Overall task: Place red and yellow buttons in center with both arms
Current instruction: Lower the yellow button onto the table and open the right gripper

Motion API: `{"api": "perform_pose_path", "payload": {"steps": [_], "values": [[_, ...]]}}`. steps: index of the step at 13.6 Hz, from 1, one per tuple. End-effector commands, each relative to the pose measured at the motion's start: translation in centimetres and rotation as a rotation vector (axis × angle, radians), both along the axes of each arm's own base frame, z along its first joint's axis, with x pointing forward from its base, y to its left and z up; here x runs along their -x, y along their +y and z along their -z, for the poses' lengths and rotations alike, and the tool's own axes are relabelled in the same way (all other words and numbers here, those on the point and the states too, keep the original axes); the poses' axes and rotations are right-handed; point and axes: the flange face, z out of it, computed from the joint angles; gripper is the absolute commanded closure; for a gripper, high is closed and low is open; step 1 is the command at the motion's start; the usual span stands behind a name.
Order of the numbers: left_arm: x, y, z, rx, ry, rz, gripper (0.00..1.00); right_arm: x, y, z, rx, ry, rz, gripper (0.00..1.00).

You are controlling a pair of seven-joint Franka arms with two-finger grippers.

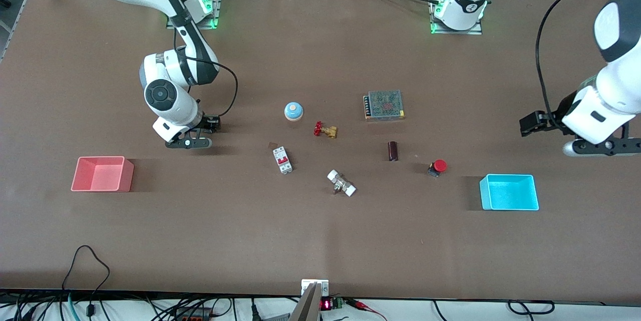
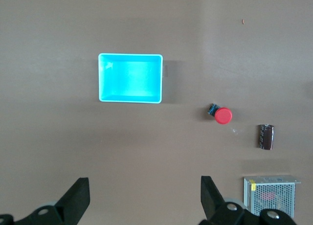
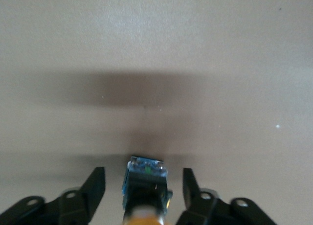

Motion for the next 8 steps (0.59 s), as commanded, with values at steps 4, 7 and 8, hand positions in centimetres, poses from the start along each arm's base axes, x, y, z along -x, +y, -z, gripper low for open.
{"api": "perform_pose_path", "payload": {"steps": [4,7,8], "values": [[1.4,2.4,-5.5,0.089,0.010,0.055,0.00,-2.4,0.4,-10.4,-0.033,-0.087,0.093,0.00],[1.5,2.0,-5.8,0.081,0.008,0.156,0.00,-4.8,-0.2,-20.4,-0.040,-0.091,0.107,0.00],[1.4,2.4,-7.4,0.077,-0.024,0.151,0.00,-6.1,-1.0,-24.1,-0.043,-0.106,0.124,0.00]]}}
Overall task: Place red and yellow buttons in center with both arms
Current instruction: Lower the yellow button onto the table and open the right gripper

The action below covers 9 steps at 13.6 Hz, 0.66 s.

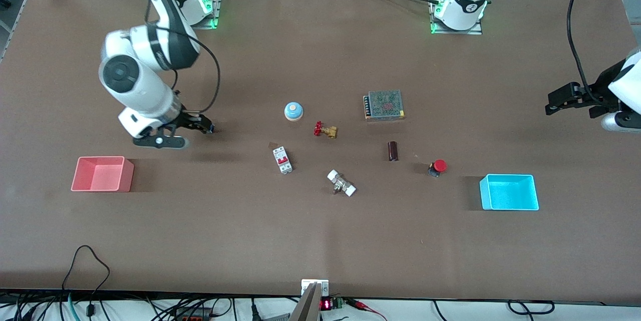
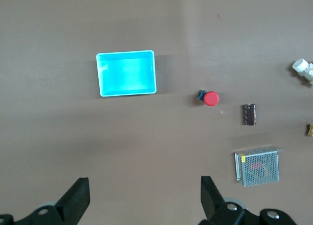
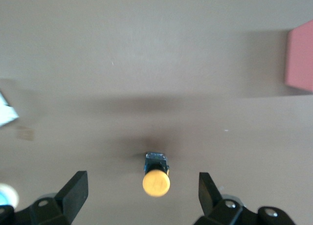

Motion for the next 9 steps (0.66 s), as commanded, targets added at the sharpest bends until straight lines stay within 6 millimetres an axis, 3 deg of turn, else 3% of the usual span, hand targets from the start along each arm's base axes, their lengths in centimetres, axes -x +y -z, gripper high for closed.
{"api": "perform_pose_path", "payload": {"steps": [1,3,6,9], "values": [[0.1,0.4,-4.1,0.006,-0.043,0.032,0.00,-2.5,-1.4,-9.1,-0.006,-0.019,0.044,0.00],[0.2,0.5,-4.7,0.004,-0.032,0.022,0.00,-3.5,-2.2,-12.6,-0.009,-0.045,0.058,0.00],[0.4,0.6,-5.2,-0.003,-0.047,-0.014,0.00,-4.6,-5.4,-14.5,-0.018,-0.087,0.109,0.00],[1.9,-0.4,-5.5,-0.063,-0.129,0.011,0.00,-5.8,-12.9,-14.5,-0.030,-0.089,0.148,0.00]]}}
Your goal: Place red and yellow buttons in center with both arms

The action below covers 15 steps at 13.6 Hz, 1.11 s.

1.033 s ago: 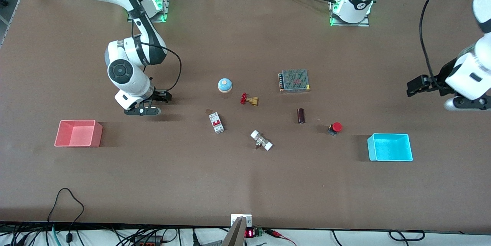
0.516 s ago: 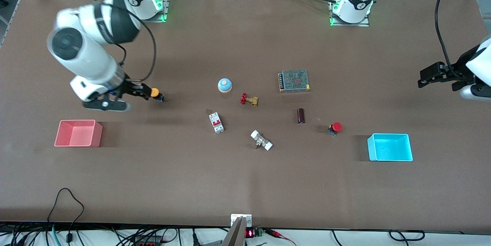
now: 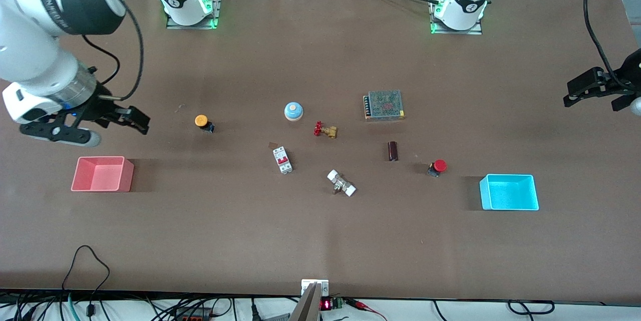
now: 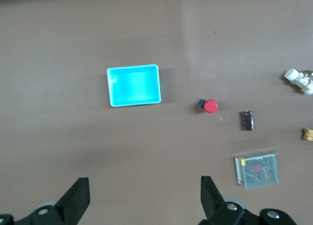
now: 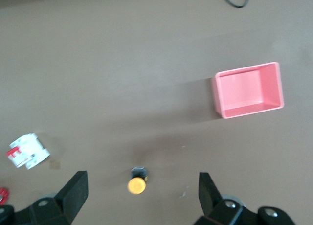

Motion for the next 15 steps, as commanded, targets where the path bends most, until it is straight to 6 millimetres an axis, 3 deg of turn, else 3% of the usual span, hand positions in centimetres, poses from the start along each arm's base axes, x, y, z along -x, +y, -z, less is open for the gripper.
{"api": "perform_pose_path", "payload": {"steps": [1,2,3,6,7,8,11,15], "values": [[2.3,-1.0,0.0,-0.035,-0.057,0.010,0.00,-1.1,-7.0,-0.3,-0.025,0.004,-0.027,0.00],[2.5,-1.1,0.0,-0.034,-0.056,0.010,0.00,-0.8,-9.7,-0.6,-0.026,0.007,-0.073,0.00],[2.5,-1.2,-0.4,-0.029,-0.059,-0.007,0.00,-0.4,-10.9,-1.2,-0.025,0.008,-0.111,0.00],[2.6,-1.2,-0.8,-0.028,-0.049,-0.028,0.00,1.5,-10.5,-2.3,-0.043,0.106,-0.105,0.00],[2.6,-1.2,-1.5,-0.021,-0.062,-0.031,0.00,2.7,-10.3,-4.6,-0.047,0.101,-0.116,0.00],[2.7,-1.1,-2.2,-0.019,-0.069,-0.035,0.00,3.6,-10.2,-5.4,-0.048,0.104,-0.127,0.00],[2.8,-1.3,-2.5,-0.018,-0.061,-0.031,0.00,5.7,-10.5,-4.8,-0.044,0.098,-0.135,0.00],[3.0,-1.6,-2.3,-0.023,-0.040,-0.025,0.00,7.4,-10.4,-5.9,-0.048,0.106,-0.172,0.00]]}}
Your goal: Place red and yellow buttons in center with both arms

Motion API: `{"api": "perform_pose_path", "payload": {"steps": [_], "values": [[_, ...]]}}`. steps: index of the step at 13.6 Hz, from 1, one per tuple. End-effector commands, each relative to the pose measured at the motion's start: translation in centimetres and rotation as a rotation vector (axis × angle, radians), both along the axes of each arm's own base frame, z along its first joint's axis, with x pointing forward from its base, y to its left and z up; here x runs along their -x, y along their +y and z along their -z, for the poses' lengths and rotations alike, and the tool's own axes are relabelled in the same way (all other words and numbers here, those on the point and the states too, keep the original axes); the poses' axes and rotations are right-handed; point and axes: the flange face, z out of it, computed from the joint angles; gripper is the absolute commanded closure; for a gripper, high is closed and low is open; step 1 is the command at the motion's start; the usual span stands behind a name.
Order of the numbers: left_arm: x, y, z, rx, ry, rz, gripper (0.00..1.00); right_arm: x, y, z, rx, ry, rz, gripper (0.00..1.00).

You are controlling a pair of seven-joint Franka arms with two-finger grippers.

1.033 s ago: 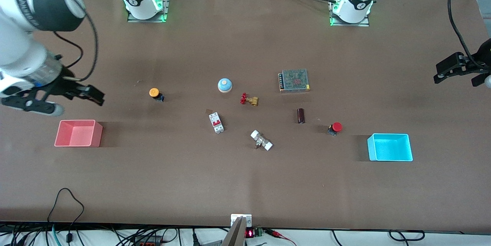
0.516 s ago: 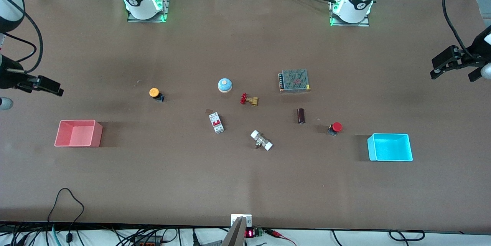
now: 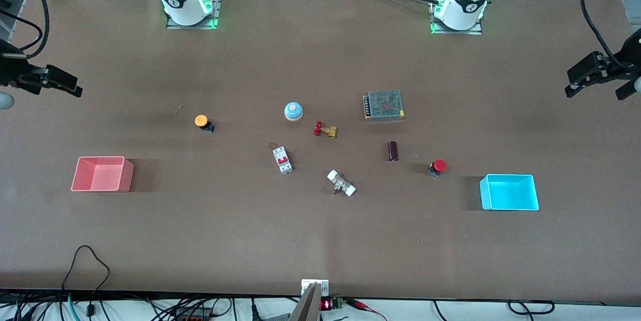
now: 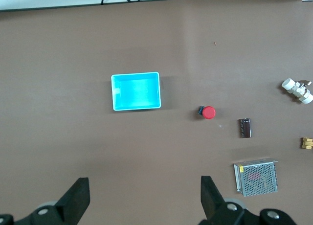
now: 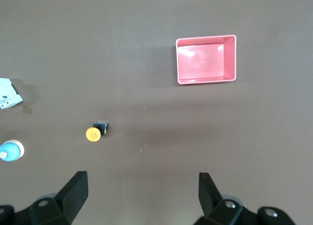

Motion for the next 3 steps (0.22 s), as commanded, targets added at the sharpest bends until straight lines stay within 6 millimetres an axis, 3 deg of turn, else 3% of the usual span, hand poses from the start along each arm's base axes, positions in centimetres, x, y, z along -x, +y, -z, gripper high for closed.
{"api": "perform_pose_path", "payload": {"steps": [1,3], "values": [[0.39,-0.27,-0.58,-0.013,0.005,-0.002,0.00,1.52,-0.03,-0.84,0.003,-0.003,-0.034,0.00],[0.41,-0.27,-0.57,-0.013,0.007,-0.002,0.00,1.58,0.02,-1.11,0.006,-0.004,-0.037,0.00]]}}
